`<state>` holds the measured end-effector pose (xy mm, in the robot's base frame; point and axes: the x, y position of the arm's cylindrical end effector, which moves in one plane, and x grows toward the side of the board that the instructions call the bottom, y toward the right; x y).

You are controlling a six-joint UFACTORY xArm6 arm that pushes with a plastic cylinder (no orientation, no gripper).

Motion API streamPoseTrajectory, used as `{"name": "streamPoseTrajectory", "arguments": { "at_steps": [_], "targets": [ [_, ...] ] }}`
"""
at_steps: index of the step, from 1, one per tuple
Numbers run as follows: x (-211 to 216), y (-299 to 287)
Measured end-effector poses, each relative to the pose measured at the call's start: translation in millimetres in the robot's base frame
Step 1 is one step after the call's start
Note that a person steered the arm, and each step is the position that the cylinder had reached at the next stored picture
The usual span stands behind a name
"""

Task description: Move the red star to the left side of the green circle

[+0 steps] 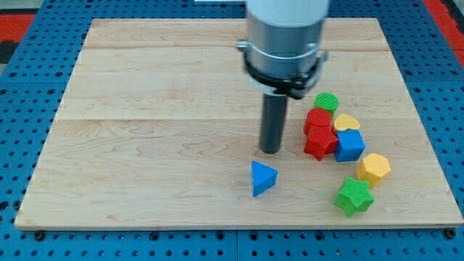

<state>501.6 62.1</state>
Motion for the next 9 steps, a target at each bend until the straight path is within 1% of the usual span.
{"name": "streamPoseTrajectory", "arguments": {
  "at_steps": [1, 2, 3, 4, 7, 8, 9],
  "targets": [
    [26, 10],
    [26, 56],
    [-10, 56],
    [-51, 40],
    [-76, 35],
    [-56, 20],
    [-47, 16]
  ]
}}
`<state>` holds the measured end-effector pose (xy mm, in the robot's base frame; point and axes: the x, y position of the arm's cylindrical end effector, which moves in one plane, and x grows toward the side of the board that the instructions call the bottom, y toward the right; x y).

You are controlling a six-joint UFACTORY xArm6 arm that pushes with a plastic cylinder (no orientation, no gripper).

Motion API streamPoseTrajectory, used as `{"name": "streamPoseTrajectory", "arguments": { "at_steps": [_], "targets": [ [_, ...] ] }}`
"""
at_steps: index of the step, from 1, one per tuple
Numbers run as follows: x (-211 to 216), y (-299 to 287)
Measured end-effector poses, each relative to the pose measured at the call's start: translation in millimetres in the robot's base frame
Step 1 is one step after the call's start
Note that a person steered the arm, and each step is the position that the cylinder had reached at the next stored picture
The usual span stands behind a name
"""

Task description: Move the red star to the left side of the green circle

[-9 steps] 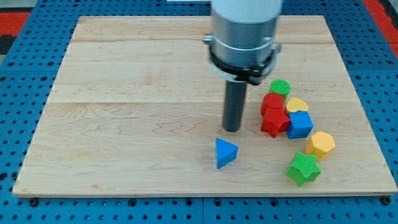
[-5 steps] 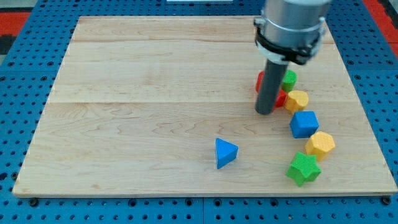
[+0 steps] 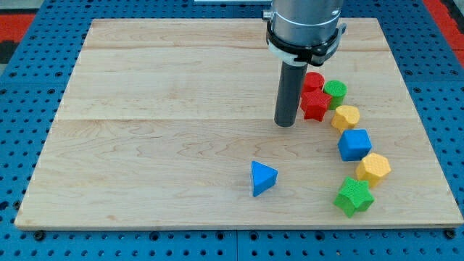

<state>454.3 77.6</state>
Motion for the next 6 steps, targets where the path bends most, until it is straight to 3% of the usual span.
{"name": "streamPoseTrajectory", "arguments": {
  "at_steps": [1, 3, 5, 6],
  "targets": [
    [1, 25],
    [-37, 58],
    [-51, 59],
    [-44, 31]
  ]
}}
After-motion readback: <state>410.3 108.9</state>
